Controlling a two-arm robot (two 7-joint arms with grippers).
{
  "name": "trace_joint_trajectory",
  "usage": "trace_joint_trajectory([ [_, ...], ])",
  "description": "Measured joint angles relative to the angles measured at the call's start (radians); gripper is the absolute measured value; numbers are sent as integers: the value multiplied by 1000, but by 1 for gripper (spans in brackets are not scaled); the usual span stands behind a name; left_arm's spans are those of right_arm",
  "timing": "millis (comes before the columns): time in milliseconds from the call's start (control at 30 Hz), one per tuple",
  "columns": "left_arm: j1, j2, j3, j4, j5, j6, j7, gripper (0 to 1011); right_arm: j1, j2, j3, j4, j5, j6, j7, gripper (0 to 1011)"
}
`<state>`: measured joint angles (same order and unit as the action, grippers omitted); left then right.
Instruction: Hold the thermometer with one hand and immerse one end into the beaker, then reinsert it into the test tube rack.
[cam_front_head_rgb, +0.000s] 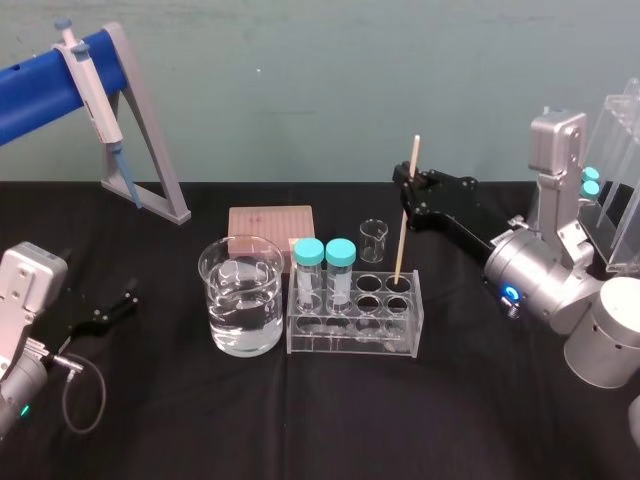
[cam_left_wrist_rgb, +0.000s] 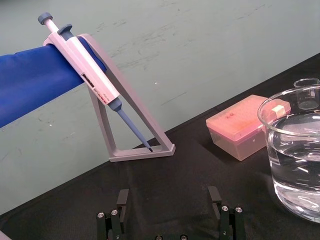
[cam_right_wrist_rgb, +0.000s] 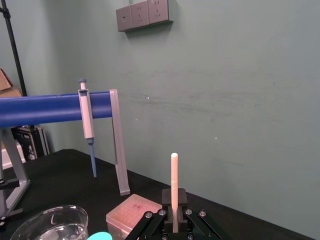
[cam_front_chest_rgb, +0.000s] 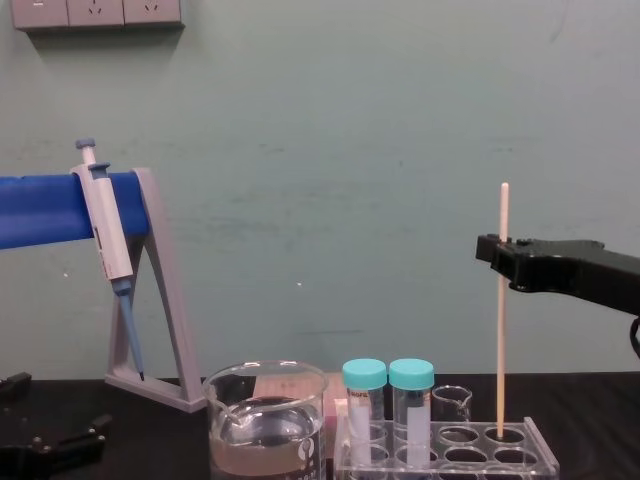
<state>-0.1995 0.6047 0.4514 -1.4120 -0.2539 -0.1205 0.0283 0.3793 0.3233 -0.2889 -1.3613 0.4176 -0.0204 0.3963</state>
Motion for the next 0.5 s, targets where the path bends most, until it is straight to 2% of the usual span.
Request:
trace_joint_trajectory([
  [500,0,0,0,0,0,0,0,1004,6,-8,-15,39,-2,-11,9,53],
])
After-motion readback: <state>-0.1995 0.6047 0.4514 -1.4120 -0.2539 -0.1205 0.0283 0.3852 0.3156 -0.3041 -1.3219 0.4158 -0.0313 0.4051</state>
